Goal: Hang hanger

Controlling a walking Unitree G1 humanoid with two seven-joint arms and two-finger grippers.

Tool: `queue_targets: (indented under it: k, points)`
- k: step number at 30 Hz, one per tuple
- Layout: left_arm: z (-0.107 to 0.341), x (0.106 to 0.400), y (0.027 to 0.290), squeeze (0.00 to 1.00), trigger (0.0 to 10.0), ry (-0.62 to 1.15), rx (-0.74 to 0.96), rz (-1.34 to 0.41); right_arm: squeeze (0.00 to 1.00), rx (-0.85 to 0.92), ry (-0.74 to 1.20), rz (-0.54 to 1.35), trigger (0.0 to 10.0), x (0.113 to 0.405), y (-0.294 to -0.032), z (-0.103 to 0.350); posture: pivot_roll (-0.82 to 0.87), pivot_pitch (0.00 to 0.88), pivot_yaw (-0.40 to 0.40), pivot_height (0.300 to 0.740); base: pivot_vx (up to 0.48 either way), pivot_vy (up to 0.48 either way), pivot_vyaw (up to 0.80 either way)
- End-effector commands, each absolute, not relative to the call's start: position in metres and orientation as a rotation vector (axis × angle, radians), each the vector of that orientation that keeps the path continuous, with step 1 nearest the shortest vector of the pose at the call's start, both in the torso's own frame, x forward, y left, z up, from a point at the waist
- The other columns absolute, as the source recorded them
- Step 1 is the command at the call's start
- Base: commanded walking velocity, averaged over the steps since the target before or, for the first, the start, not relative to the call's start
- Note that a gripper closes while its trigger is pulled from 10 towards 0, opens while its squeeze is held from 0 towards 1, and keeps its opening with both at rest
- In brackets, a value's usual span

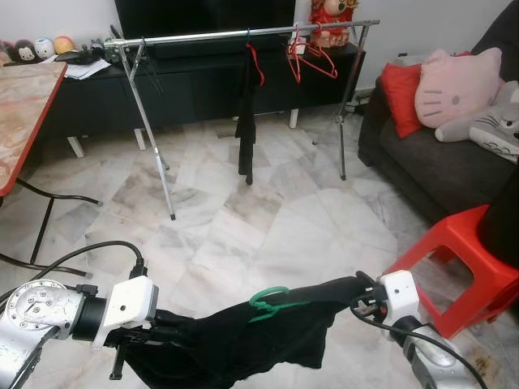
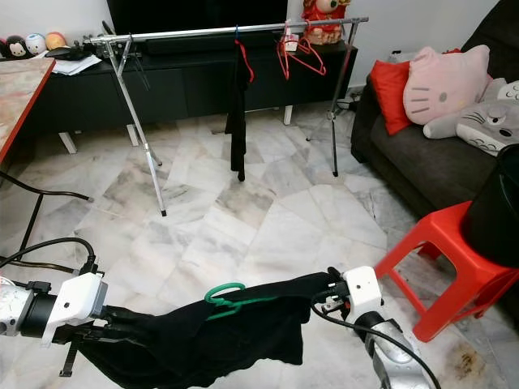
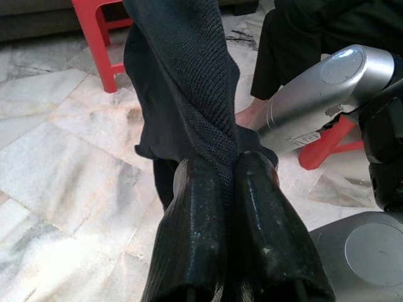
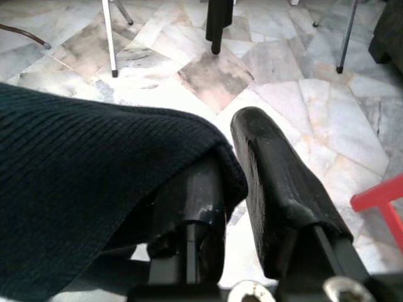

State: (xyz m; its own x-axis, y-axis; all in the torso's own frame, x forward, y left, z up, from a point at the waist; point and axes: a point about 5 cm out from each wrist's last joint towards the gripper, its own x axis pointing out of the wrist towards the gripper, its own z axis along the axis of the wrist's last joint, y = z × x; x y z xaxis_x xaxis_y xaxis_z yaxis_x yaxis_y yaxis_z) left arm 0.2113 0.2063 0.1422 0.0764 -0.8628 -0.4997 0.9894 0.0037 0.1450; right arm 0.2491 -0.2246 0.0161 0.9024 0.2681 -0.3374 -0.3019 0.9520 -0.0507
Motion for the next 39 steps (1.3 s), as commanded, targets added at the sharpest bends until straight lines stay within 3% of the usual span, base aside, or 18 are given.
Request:
queue_targets:
  k: [1,9,16,17,27,39]
  points:
    - [0.148,0.210,0.207,0.00,10.0,0.292,0.561,-1.521,1.00,-0.100,0.317,0.238,10.0,0.253,-0.241,0.023,-0.02,0.000,-0.040,0.740,0.000,0.000,0.00]
    - [0.142,0.217,0.199,0.00,10.0,0.283,0.589,-1.475,1.00,-0.081,0.252,0.306,10.0,0.265,-0.233,0.042,-0.02,0.000,-0.041,0.740,0.000,0.000,0.00]
    - [0.138,0.235,0.191,0.00,10.0,0.212,0.633,-1.319,1.00,-0.112,0.314,0.541,10.0,0.261,-0.217,0.048,-0.02,0.000,-0.040,0.740,0.000,0.000,0.00]
    - [0.138,0.238,0.188,0.00,10.0,0.195,0.632,-1.298,0.00,-0.132,0.325,0.628,10.0,0.256,-0.212,0.049,-0.02,0.000,-0.039,0.740,0.000,0.000,0.00]
    - [0.135,0.244,0.182,0.00,10.0,0.182,0.636,-1.249,0.00,-0.170,0.415,0.755,10.0,0.243,-0.209,0.047,-0.03,0.000,-0.033,0.740,0.000,0.000,0.00]
    - [0.131,0.246,0.179,0.00,10.0,0.201,0.638,-1.236,0.00,-0.200,0.420,0.961,10.0,0.234,-0.211,0.077,-0.03,0.000,-0.033,0.740,0.000,0.000,0.00]
